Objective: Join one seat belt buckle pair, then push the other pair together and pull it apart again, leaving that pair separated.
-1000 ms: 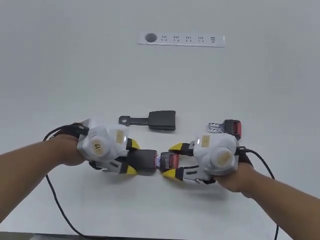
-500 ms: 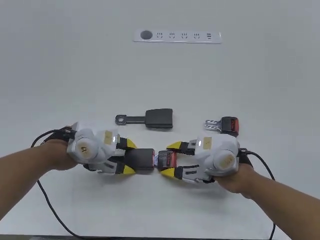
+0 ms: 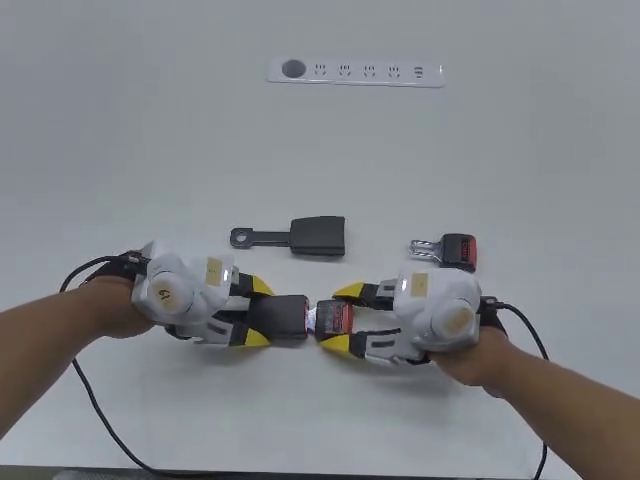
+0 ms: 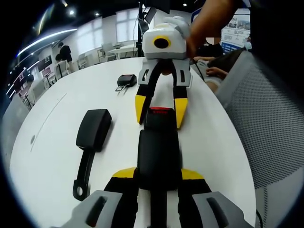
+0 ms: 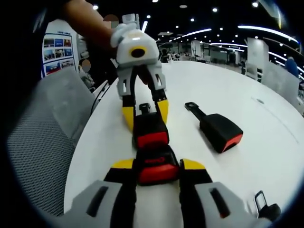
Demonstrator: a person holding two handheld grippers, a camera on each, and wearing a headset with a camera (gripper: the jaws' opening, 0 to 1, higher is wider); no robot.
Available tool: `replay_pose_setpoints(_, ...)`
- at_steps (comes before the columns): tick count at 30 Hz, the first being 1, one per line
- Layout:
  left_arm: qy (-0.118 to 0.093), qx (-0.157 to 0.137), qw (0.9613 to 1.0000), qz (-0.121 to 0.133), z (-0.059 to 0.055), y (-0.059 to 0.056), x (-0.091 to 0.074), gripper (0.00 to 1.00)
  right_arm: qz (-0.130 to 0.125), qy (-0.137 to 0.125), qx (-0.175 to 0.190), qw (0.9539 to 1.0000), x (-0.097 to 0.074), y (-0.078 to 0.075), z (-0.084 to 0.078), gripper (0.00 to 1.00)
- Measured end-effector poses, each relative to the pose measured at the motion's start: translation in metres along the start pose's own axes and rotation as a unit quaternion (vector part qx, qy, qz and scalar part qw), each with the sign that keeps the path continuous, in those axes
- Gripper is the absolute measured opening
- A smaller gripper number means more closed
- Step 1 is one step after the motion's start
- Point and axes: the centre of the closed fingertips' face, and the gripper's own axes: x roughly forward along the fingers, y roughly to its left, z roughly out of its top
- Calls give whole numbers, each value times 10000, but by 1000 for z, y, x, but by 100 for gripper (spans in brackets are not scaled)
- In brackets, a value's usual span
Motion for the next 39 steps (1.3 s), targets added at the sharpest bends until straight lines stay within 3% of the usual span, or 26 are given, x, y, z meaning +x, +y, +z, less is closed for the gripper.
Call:
replay_pose_setpoints(21,2,-1,10000,12,0,0,0,33,-23,-17,-25,10000,-1,1,0,34)
replay_pose_setpoints(23,67,52,10000,14,1,-1,1,33,0,-7,9,10000,0,0,0,34)
replay_pose_setpoints(25,129,76,9999,13,1,-2,1,33,-15,82,-234,9997,0,2,0,35)
replay_pose_setpoints(27,170,32,9998,3,2,-2,0,33,-37,45,-103,9999,0,1,0,36)
replay_pose_setpoints(29,296,47,9995,22,2,-3,1,34,-147,186,-365,9991,0,0,0,37)
replay_pose_setpoints(31,468,7,9989,79,0,-2,0,34,-201,219,-368,9989,0,2,2,38)
replay_pose_setpoints(32,512,61,9986,108,1,-2,0,34,-344,269,-334,9985,0,-2,2,41)
replay_pose_setpoints(33,705,109,9973,161,-2,-2,-2,34,-435,380,-199,9981,-2,-4,1,49)
replay_pose_setpoints(34,725,27,9969,291,-1,-1,-3,34,-406,281,27,9988,-2,-3,4,56)
replay_pose_setpoints(35,681,120,9970,342,2,-1,-5,35,-376,122,215,9990,-4,-3,10,64)
replay_pose_setpoints(36,575,36,9975,400,7,-1,-8,36,-450,-11,116,9989,-7,-6,15,70)
replay_pose_setpoints(38,193,-441,9973,552,22,3,-15,41,-561,-101,36,9984,-16,-8,21,70)
replay_pose_setpoints(39,69,-455,9967,666,27,8,-18,45,-568,-127,66,9983,-18,-8,23,70)
